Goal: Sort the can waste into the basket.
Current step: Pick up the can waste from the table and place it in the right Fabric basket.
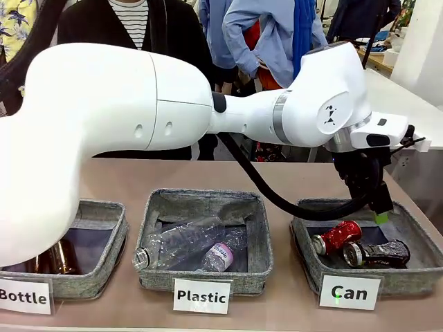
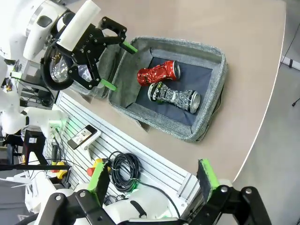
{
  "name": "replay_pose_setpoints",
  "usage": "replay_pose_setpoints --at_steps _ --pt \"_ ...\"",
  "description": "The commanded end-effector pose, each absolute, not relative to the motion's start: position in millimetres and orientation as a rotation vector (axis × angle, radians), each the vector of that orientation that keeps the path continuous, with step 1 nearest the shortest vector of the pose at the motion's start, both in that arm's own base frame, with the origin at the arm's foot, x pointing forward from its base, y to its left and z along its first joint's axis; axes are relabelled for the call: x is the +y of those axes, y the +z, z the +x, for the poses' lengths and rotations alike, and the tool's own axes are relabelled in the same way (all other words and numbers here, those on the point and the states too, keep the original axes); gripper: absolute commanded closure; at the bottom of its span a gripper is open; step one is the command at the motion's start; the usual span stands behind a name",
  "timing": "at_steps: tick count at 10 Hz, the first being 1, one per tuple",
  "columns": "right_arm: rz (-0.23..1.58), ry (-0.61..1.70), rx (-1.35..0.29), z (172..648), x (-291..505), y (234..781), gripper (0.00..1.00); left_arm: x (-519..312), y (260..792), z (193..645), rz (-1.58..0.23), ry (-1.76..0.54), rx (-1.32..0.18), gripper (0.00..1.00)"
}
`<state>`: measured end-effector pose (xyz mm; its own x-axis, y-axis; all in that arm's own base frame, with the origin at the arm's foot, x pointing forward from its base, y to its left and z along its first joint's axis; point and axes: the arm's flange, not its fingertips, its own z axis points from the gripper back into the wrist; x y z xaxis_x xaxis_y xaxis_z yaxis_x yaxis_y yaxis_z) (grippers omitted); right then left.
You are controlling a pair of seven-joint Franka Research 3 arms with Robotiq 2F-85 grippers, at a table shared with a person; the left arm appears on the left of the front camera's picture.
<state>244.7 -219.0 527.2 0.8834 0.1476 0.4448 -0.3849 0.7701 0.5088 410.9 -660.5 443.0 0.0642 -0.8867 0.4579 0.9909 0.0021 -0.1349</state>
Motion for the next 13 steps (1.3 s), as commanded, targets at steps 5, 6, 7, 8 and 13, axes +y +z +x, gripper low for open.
replay_pose_setpoints --at_steps 5,6,7,8,13 --pt "0.749 0.293 -0.470 312.9 -169.2 526.9 0.00 -552.4 510.2 389.0 -0.575 -1.504 -0.117 0.00" --pt "0.780 0.298 -0.502 333.1 -143.6 524.8 0.00 -507.7 528.3 378.2 -0.646 -1.512 -0.138 0.00" --pt "0.820 0.307 -0.489 350.1 -116.9 520.5 0.00 -459.9 544.8 370.0 -0.689 -1.475 -0.186 0.00" --pt "0.827 0.274 -0.490 367.4 -91.2 514.9 0.00 -416.2 557.1 368.2 -0.688 -1.387 -0.251 0.00" --pt "1.091 0.176 -0.427 398.8 27.1 465.3 0.00 -210.6 567.1 382.9 -0.858 -0.821 -0.212 0.00"
